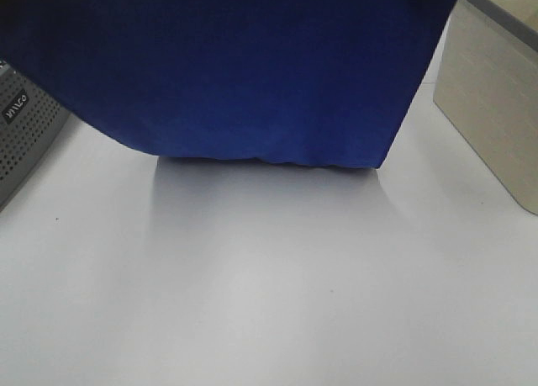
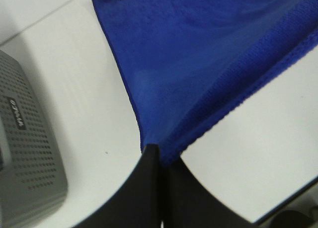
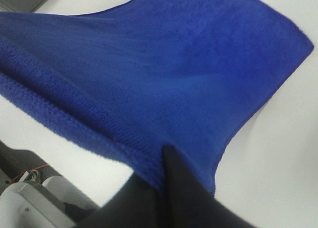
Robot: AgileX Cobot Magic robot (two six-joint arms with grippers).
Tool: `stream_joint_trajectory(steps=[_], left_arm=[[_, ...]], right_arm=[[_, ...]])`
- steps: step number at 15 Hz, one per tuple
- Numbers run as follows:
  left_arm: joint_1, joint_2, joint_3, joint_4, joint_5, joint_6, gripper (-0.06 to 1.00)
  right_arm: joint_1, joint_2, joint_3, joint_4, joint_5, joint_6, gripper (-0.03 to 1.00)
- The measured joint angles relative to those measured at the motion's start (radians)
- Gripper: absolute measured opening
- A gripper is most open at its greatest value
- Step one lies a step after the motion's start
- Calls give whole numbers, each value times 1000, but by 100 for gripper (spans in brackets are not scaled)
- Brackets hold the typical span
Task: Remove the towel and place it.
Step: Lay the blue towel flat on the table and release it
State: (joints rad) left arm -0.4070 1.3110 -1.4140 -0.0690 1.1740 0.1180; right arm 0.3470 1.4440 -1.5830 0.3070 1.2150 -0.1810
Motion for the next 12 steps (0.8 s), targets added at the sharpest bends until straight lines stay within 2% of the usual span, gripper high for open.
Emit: stream_joint_trajectory(steps=[7,12], left_arm=[[-1,-142,310,-225,-17,-52,0],[-16,-220,529,-329,-27,-79,0]], right_arm=[[4,-226,362,27,-8,0,2],[4,-283,602,67,-16,0,2]])
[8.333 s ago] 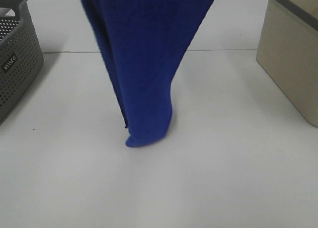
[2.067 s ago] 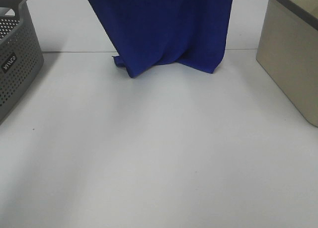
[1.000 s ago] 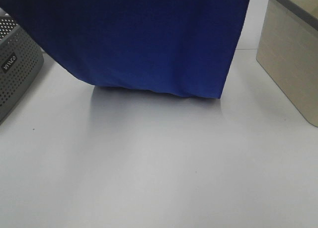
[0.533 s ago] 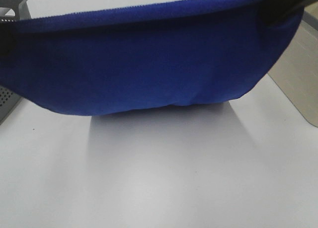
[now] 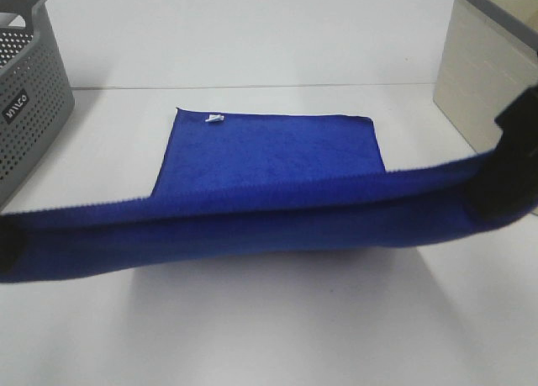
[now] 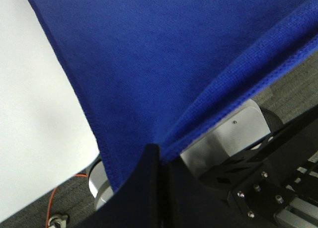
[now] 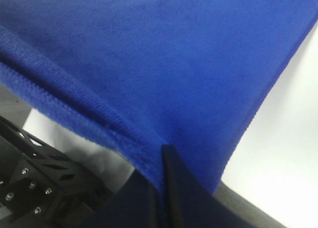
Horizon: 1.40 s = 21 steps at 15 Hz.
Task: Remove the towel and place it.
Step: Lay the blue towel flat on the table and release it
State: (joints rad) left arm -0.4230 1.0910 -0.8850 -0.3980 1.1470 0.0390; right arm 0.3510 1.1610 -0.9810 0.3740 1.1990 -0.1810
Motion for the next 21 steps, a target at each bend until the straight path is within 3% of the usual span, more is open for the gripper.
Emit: stream_joint_trajectory(steps=[5,7,9,14,21], left_arm=[[-103,-17,159,-23,-17,-55,0],[-160,36,237,-73,-27,-59,0],[-189,128,254,-83,-61,-46,0],[-190,352,255,-117,-123,82,0],[-190,536,257,-137,-196,159,0]], right_arm=[[0,-1,184,51,-4,-1,2],[0,4,319,79,-5,-1,2],[0,31,358,78,-7,-1,2],[-5,187,377,59,-15,-1,2],[-5,400,377,71,-70,-21,2]])
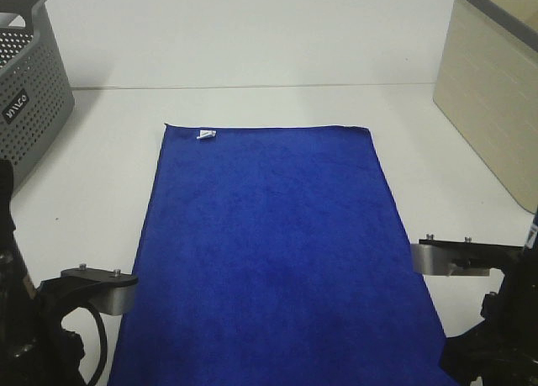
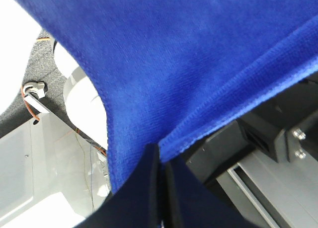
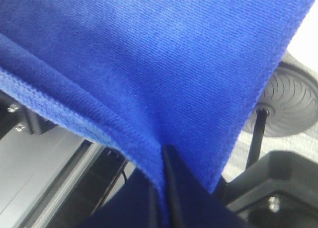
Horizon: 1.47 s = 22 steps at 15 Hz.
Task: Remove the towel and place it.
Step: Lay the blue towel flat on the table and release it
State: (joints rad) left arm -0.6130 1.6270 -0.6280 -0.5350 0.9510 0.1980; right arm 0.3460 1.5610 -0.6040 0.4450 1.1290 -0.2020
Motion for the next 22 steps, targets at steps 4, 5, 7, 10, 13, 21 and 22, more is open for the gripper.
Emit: stream_joint_trajectory(steps=[4,5,7,10,13,21,22], left_arm=[[0,112,-2,-25,-40,57,0],[0,126,-4,-25,-40,61,0],[0,149,-12,-25,-41,63,0],[0,180,-14,-20,-43,69,0],[0,180,-14,-19,-42,69,0],[0,180,-14,-9,-13,64,13],[0,180,-13,-18,-8,63,18]], right_arm=[[-2,177,1,24,-59,-58,2],[-2,204,2,31,-67,-69,2],[-2,252,2,41,-84,-92,2],[-4,310,6,70,-105,-134,2],[-4,339,6,78,-112,-142,2],[-4,344,6,69,-102,-146,10],[-4,344,6,66,-99,-146,13]])
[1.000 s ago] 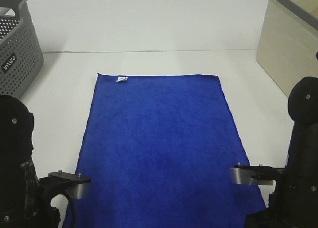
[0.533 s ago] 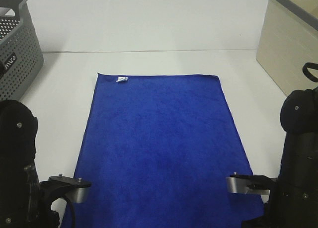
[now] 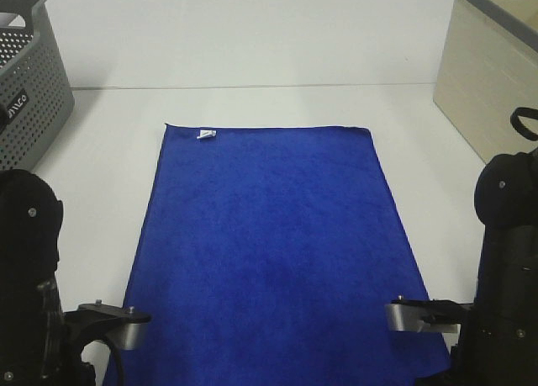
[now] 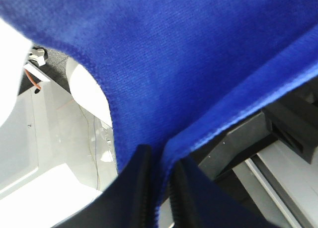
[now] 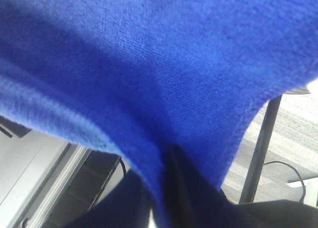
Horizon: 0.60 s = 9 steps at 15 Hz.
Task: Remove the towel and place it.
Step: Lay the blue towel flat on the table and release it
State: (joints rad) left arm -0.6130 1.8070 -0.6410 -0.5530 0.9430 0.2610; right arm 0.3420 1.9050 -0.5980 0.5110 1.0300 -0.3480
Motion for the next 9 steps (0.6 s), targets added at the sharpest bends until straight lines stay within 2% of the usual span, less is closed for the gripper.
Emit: stream_joint_trajectory(steps=[2,5,7,9], left_arm=[[0,0,0,-14,11,-1,28],[0,0,0,-26,14,-1,47],[0,0,0,-27,15,-1,57],[0,0,0,-27,37,-1,60]], right_arm=[[0,0,0,14,-1,0,25],[0,0,0,59,1,8,57],[0,0,0,59,2,11,65],[0,0,0,59,21,11,67]])
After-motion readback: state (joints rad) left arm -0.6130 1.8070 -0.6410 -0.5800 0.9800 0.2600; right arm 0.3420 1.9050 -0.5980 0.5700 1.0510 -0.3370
